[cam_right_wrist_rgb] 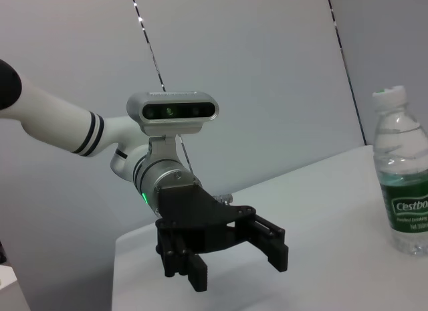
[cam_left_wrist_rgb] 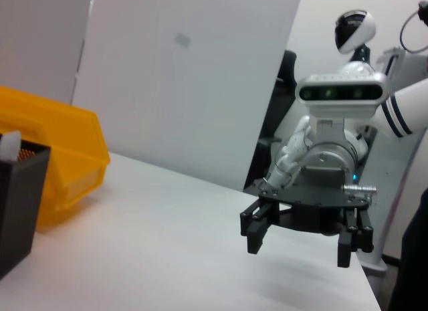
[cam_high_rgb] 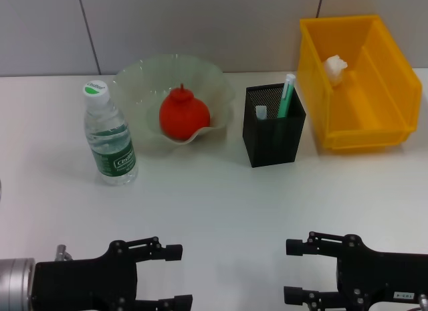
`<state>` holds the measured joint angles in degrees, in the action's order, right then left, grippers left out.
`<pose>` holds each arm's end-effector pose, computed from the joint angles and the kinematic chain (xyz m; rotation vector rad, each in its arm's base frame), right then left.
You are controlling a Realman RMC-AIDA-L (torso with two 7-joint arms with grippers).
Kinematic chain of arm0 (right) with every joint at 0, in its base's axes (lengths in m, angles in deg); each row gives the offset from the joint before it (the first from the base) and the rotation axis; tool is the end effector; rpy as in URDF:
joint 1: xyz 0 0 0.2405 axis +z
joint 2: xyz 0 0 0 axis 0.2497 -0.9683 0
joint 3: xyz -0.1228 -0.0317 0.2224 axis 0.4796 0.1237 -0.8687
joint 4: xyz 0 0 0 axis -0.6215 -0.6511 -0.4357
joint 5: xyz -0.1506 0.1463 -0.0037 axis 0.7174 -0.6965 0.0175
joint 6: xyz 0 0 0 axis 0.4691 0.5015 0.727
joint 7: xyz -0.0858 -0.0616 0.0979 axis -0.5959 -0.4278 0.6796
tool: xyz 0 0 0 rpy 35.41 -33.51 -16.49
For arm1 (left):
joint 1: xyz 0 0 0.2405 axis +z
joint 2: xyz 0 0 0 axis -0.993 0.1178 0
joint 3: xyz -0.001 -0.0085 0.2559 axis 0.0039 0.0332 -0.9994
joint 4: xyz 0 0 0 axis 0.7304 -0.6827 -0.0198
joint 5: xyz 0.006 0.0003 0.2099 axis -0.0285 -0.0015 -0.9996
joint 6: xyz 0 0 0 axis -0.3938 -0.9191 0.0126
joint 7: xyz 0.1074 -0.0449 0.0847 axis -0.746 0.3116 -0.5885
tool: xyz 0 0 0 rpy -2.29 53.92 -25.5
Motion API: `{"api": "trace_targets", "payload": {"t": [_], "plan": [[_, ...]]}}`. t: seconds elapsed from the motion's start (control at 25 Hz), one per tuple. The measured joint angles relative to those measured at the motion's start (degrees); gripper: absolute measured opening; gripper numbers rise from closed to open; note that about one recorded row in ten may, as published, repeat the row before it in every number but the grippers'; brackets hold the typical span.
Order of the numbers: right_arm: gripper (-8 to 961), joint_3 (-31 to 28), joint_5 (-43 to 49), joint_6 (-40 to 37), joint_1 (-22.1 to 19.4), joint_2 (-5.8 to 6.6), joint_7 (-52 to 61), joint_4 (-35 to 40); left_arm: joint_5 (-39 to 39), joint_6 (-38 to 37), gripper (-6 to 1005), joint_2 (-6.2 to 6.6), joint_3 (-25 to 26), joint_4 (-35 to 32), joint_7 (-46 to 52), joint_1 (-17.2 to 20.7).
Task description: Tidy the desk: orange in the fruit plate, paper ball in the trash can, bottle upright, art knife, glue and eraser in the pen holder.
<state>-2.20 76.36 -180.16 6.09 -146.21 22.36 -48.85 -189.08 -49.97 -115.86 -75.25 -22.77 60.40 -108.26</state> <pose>0.2821 0.2490 -0.0306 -2.8732 0.5201 0.9355 -0.2861 0.2500 -0.0254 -2.9354 -0.4923 -0.8863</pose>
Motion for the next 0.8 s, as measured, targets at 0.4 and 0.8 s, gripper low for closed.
{"api": "trace_targets", "payload": {"t": [0.4,0.8], "plan": [[774,0.10,0.78,1.70,0.11,-0.05,-0.37,-0.45,-0.37,0.19,811,-0.23,0.00,0.18,-0.36,-0.21],[774,-0.01,0.84,1.70,0.41,-0.06,-0.08,-0.48,-0.05,-0.16,811,0.14,0.24,0.18,-0.04,-0.31]]}}
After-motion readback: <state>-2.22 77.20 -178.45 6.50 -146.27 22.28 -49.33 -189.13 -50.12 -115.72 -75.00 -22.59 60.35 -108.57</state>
